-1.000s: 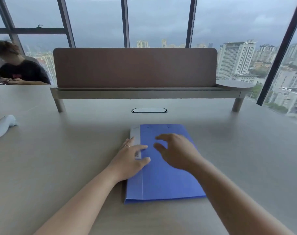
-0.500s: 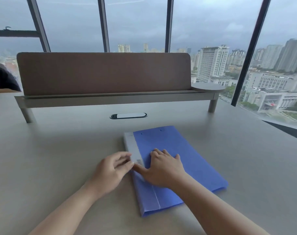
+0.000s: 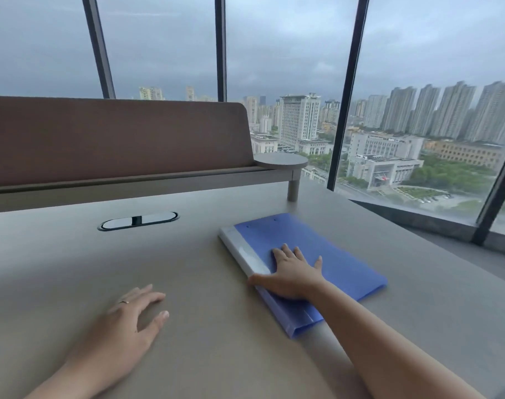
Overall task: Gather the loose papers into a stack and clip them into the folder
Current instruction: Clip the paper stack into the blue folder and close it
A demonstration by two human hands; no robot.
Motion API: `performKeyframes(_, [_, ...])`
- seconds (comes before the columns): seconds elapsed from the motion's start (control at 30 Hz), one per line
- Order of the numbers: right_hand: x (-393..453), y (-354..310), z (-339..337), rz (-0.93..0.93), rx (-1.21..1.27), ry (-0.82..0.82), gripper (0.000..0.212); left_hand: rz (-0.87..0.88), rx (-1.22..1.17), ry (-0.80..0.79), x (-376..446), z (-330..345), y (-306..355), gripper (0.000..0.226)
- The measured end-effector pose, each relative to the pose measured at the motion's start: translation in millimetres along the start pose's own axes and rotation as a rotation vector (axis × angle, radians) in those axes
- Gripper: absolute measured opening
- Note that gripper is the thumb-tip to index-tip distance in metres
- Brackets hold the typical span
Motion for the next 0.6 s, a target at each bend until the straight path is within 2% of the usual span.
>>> performKeyframes(0.37, [82.6,91.7,-12.2,0.12,0.01,0.051,0.102,0.032,0.079,-0.045,117.0,96.0,63.6,0.048])
performKeyframes(0.6, [136.1,129.0,-19.8,0.126,-0.011,0.073,0.102,0.039,0.085,-0.037,154.0,117.7,78.0,0.047])
Point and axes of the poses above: each hand's wrist, its own x-axis towards the middle knuckle, its own z-axis out of the palm, y = z × x, the point moved 7 cm from there along x, towards the middle knuckle, and after that the axes turned 14 degrees about -x, right-handed, at the moved point
